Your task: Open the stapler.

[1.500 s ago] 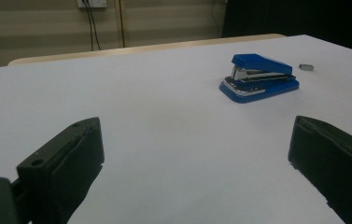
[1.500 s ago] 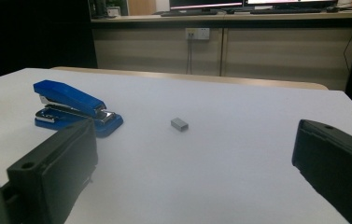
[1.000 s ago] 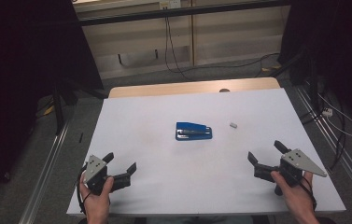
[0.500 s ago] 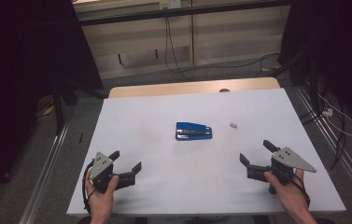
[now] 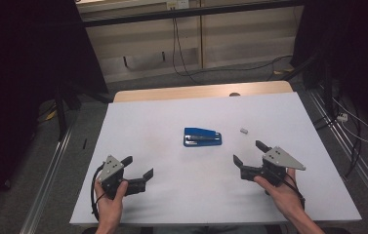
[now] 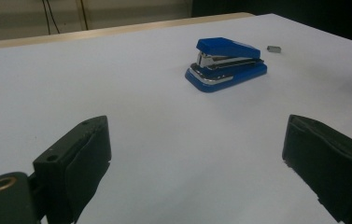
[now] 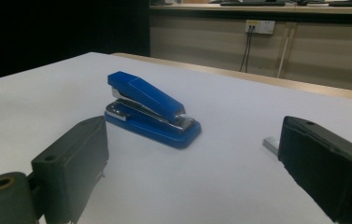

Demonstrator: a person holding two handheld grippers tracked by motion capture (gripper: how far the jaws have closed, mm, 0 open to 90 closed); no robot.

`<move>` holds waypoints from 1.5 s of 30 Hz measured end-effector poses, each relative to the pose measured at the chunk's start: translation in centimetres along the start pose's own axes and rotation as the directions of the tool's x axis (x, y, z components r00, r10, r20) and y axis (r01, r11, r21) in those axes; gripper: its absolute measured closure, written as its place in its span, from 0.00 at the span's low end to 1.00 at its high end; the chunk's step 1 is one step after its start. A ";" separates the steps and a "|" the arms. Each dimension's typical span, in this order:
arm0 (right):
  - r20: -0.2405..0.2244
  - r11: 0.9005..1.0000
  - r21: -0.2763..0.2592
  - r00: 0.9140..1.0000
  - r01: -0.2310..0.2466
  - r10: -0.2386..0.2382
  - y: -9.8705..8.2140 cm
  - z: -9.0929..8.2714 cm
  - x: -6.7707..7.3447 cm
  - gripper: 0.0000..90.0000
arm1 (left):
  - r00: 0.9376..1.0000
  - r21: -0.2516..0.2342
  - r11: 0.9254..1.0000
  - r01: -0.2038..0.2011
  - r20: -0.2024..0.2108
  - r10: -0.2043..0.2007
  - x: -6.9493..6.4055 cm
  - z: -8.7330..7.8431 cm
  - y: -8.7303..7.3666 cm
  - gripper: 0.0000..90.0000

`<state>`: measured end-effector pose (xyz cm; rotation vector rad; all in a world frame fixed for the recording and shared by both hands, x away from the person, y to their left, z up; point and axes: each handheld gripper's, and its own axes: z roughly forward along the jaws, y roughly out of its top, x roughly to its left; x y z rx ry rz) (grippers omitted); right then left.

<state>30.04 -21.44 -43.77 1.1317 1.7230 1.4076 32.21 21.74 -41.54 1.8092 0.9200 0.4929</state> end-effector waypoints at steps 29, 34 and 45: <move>-0.143 0.999 0.041 0.990 0.026 -0.020 0.9 6.3 2.9 0.06 | 0.994 0.003 0.996 -0.086 0.067 0.086 -0.8 6.4 3.3 0.07; -0.150 0.997 0.051 0.987 0.066 -0.058 1.0 7.0 3.2 0.08 | 0.995 0.001 0.998 -0.059 0.080 0.059 -0.9 7.5 3.5 0.07; -0.179 0.996 0.063 0.983 0.058 -0.046 1.5 9.3 3.7 0.16 | 0.992 0.022 0.995 -0.101 0.078 0.099 -1.2 8.9 4.1 0.07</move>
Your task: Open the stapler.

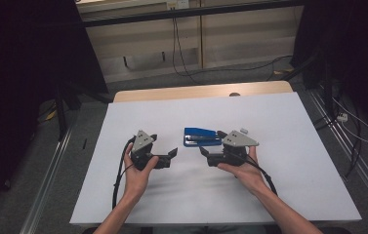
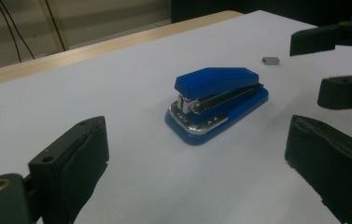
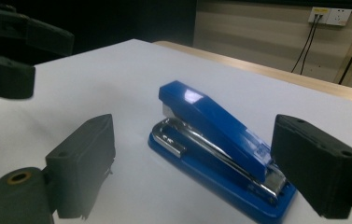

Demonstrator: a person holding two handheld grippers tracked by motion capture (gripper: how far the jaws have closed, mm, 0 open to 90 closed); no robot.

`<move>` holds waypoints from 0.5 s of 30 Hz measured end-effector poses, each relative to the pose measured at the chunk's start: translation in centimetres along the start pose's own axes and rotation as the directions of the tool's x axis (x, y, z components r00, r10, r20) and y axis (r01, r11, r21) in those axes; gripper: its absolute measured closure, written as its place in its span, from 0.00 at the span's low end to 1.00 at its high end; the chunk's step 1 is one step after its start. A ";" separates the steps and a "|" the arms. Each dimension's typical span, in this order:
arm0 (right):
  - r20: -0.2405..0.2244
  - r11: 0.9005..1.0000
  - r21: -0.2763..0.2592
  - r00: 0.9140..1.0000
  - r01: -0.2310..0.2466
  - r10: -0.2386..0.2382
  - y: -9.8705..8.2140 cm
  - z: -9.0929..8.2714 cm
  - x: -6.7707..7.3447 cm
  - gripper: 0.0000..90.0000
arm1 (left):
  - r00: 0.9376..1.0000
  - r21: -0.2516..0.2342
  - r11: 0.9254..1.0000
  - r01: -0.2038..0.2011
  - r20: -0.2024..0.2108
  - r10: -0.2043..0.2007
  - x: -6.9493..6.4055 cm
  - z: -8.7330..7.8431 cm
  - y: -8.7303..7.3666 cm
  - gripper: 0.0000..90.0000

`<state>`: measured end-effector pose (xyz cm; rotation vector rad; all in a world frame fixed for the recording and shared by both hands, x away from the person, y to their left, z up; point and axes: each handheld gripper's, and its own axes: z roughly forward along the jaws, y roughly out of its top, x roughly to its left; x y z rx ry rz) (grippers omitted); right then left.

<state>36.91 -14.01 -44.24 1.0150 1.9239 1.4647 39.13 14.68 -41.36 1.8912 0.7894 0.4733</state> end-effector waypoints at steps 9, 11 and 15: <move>-0.003 1.000 0.011 1.000 0.021 -0.021 0.1 1.6 -0.1 0.17 | 1.000 -0.004 1.000 -0.003 -0.009 0.003 0.5 1.9 0.8 0.07; -0.001 0.999 0.017 0.999 0.033 -0.033 0.2 1.9 -0.1 0.18 | 1.000 -0.011 1.000 -0.005 -0.013 0.005 0.7 2.3 0.9 0.07; -0.002 1.000 0.009 1.000 0.028 -0.028 0.6 2.6 -0.3 0.22 | 1.000 -0.002 1.000 -0.013 -0.019 0.013 1.1 3.3 1.3 0.07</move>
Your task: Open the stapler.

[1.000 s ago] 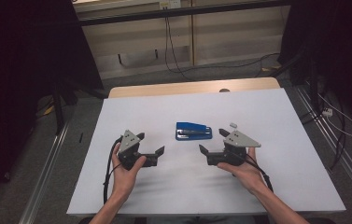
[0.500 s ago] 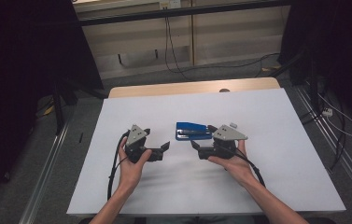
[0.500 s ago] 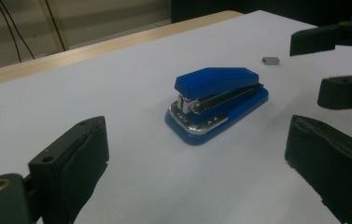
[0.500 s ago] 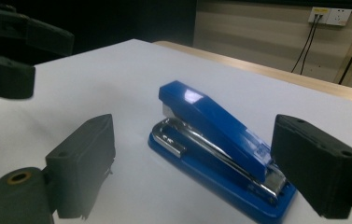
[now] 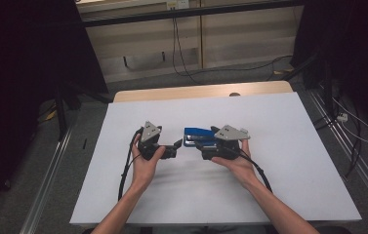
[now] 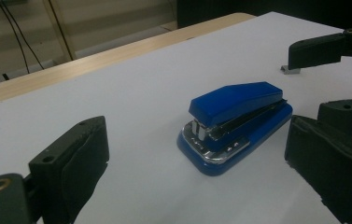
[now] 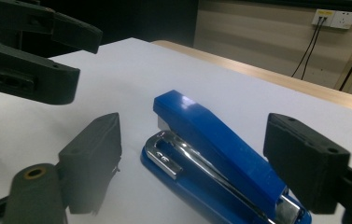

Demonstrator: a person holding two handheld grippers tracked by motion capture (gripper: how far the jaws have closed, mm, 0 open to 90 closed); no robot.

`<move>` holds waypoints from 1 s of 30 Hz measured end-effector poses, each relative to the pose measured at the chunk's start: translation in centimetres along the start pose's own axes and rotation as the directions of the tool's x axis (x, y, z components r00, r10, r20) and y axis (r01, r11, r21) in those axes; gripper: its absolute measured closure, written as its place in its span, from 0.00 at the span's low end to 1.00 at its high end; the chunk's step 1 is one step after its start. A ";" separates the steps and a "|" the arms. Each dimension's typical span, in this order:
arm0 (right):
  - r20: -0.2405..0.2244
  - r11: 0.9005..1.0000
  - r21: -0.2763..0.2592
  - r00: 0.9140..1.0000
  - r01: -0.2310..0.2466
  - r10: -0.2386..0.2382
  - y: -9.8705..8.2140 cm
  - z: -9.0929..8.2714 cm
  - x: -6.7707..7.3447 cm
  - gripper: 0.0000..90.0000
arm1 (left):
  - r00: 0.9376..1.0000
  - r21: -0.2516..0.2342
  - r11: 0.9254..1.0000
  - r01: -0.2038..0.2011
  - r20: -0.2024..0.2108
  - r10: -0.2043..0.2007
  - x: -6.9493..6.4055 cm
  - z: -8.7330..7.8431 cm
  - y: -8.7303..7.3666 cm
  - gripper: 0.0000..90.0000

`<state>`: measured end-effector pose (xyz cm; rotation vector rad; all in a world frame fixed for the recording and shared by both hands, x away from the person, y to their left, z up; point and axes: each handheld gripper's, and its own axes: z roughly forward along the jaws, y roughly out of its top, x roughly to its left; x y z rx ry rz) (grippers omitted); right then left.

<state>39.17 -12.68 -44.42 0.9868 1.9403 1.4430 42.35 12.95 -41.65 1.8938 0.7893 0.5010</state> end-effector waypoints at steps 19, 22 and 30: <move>-0.040 0.997 0.073 0.999 0.003 0.000 0.4 1.9 -0.3 0.69 | 1.000 0.008 1.000 -0.002 -0.020 0.002 1.1 2.0 0.4 0.06; -0.045 0.996 0.094 0.999 0.000 0.005 0.3 1.9 -0.2 0.76 | 1.000 0.003 1.000 -0.007 -0.012 0.007 1.1 2.1 0.4 0.06; -0.078 0.996 0.092 0.997 0.011 -0.004 0.4 2.2 0.2 0.97 | 1.000 0.019 1.000 0.001 -0.006 -0.001 1.2 2.3 0.2 0.06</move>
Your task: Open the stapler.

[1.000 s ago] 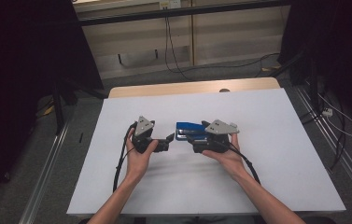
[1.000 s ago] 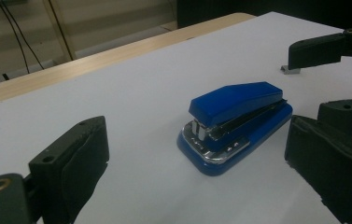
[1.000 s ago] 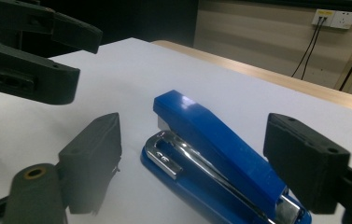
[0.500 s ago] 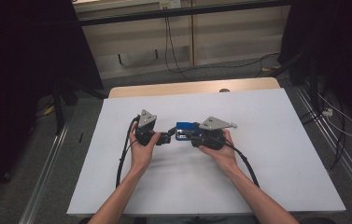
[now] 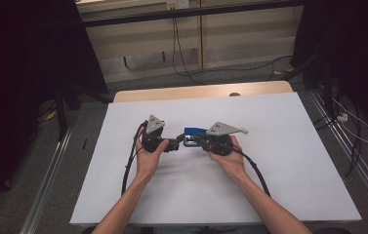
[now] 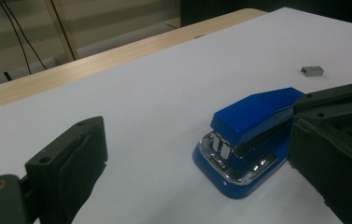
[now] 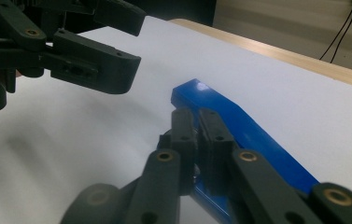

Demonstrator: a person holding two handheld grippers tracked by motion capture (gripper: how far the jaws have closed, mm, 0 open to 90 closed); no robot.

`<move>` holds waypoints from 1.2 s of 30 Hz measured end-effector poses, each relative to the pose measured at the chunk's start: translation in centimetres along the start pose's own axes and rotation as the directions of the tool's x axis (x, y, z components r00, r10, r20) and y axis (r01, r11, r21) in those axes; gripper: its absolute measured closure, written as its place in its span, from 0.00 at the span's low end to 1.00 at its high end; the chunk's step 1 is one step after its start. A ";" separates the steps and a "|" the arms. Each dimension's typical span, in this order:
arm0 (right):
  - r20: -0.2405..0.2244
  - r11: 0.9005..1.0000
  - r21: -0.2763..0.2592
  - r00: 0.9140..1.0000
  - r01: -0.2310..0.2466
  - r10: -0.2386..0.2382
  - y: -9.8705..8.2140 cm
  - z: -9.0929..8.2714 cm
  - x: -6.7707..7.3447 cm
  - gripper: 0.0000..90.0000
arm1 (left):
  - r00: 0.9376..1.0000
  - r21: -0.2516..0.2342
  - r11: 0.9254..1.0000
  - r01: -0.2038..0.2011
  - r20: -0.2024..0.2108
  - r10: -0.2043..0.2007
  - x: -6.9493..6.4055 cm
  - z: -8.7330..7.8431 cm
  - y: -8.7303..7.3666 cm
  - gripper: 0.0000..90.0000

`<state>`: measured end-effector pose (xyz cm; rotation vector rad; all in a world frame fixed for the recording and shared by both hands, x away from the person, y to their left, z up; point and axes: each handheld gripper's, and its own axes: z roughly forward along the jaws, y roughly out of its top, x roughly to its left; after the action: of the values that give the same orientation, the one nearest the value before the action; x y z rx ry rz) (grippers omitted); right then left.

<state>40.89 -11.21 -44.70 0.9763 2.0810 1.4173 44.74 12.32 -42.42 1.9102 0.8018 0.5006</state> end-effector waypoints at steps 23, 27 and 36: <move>0.017 0.988 0.156 1.000 0.005 -0.008 -0.2 1.1 -0.6 1.00 | 1.000 0.078 0.997 0.001 -0.003 -0.001 -0.3 1.0 -0.6 0.41; 0.020 0.989 0.146 1.000 -0.004 0.001 -0.1 1.0 -0.8 1.00 | 1.000 0.078 0.997 0.013 0.010 -0.014 -0.4 1.1 -0.6 0.56; 0.017 0.978 0.205 0.999 0.026 -0.030 -0.6 1.5 -0.7 1.00 | 0.999 0.089 0.996 -0.011 0.048 0.007 -0.7 1.4 -0.8 0.77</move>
<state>42.20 -10.92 -45.84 1.0303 2.2506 1.1912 44.90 11.21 -43.71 2.0011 0.7965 0.4290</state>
